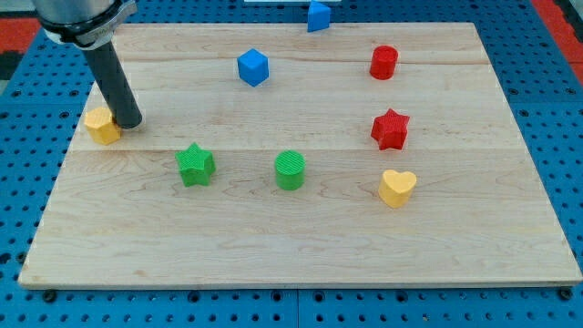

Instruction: Slide the yellow hexagon towards the center right

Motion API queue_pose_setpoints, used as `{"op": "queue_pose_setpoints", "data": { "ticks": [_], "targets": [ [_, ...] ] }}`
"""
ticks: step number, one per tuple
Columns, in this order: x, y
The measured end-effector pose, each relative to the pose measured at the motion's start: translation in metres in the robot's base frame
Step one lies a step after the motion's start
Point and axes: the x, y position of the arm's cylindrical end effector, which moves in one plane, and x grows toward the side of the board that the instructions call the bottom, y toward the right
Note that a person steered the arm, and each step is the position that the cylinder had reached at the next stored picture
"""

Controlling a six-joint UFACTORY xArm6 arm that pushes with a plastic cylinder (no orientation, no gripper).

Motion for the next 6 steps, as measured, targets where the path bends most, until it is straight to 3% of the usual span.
{"op": "queue_pose_setpoints", "data": {
  "ticks": [2, 4, 5, 6],
  "targets": [
    [0.002, -0.024],
    [-0.011, -0.004],
    [0.013, 0.024],
    [0.061, -0.005]
  ]
}}
